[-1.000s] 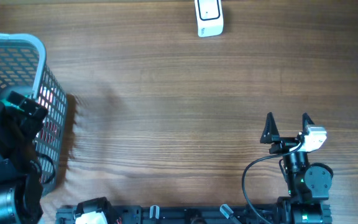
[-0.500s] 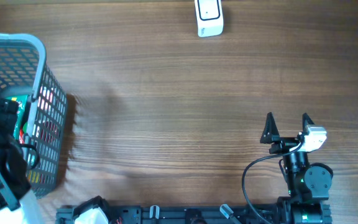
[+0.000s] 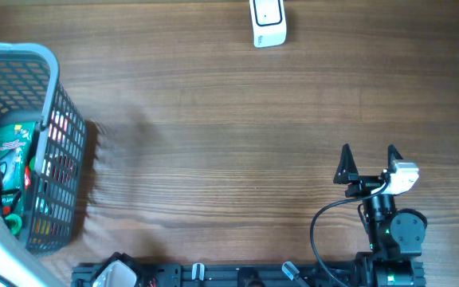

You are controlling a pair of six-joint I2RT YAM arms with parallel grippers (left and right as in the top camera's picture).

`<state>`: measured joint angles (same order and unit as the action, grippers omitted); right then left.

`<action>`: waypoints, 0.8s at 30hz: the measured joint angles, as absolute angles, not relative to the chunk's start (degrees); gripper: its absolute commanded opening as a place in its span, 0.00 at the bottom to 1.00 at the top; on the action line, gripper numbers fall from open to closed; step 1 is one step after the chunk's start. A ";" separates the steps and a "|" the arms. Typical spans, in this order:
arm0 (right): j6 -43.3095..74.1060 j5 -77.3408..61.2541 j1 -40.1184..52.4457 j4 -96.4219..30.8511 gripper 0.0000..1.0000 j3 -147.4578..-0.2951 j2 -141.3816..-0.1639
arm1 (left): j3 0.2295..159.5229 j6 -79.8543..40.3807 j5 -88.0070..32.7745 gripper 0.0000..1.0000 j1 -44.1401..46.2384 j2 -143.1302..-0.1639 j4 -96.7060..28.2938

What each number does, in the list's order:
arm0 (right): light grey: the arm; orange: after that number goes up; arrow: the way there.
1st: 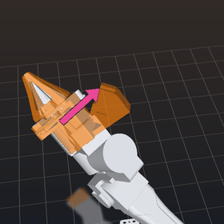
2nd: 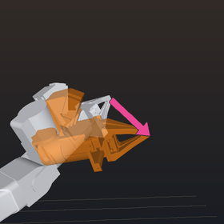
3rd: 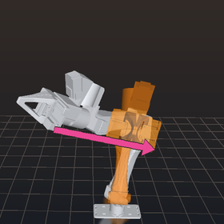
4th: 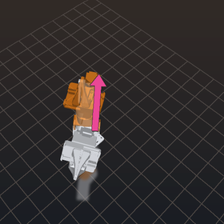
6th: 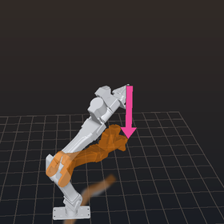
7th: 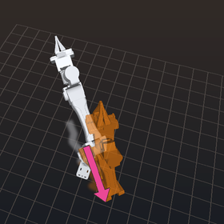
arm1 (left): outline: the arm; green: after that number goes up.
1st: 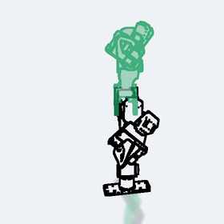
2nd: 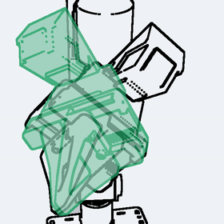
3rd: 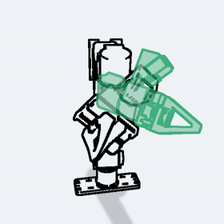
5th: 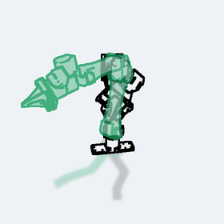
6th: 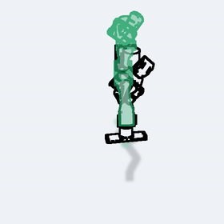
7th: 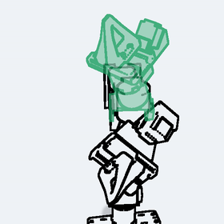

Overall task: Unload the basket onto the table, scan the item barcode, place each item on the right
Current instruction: 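Move the left gripper over the basket and lower it inside, then grasp the green-capped orange spice jar with the left gripper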

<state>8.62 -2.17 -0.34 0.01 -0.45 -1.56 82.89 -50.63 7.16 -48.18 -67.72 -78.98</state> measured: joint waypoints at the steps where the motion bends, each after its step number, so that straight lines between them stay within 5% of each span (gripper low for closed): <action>1: 8.64 -2.17 -0.34 0.01 1.00 -0.45 -1.56 | 82.89 -51.42 6.94 1.00 -48.49 -68.58 -79.81; 24: 8.64 -2.17 -0.34 0.01 0.99 -0.45 -1.56 | 77.71 -56.49 9.98 1.00 -49.15 -75.48 -82.72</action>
<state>8.64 -2.17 -0.34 0.01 -0.45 -1.56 77.71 -56.49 9.98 -49.15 -75.48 -82.72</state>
